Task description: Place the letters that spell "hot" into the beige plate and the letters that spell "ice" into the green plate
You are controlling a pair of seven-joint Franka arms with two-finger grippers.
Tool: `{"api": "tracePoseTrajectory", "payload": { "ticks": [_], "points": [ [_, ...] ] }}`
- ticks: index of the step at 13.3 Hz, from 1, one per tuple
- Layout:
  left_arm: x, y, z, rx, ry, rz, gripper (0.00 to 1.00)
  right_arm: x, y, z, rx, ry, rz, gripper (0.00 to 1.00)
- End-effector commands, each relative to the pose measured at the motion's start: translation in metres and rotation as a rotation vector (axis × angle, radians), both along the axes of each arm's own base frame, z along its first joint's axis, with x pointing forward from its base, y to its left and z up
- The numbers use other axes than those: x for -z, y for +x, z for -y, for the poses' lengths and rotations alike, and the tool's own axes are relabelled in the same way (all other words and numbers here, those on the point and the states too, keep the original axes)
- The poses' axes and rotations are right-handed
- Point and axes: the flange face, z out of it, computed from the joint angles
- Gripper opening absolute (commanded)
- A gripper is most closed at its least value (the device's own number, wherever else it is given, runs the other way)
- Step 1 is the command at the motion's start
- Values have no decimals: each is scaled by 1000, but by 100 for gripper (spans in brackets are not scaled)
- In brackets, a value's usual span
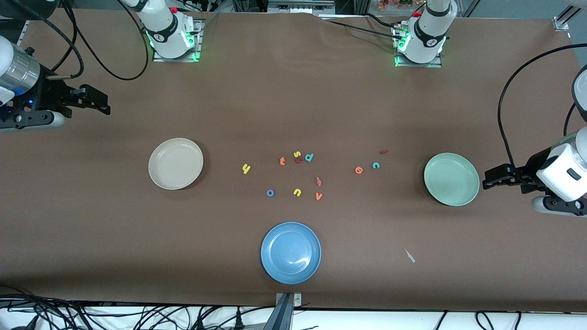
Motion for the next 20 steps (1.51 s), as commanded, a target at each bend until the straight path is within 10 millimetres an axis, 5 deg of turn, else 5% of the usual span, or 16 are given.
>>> {"api": "tracePoseTrajectory", "payload": {
  "ticks": [1,20],
  "points": [
    [-6,-3,1,18,-19,0,100,-2,3,1,-12,-10,-4,99],
    [-6,-3,1,18,-19,0,100,2,5,-2,-13,-23,-23,99]
  ]
}}
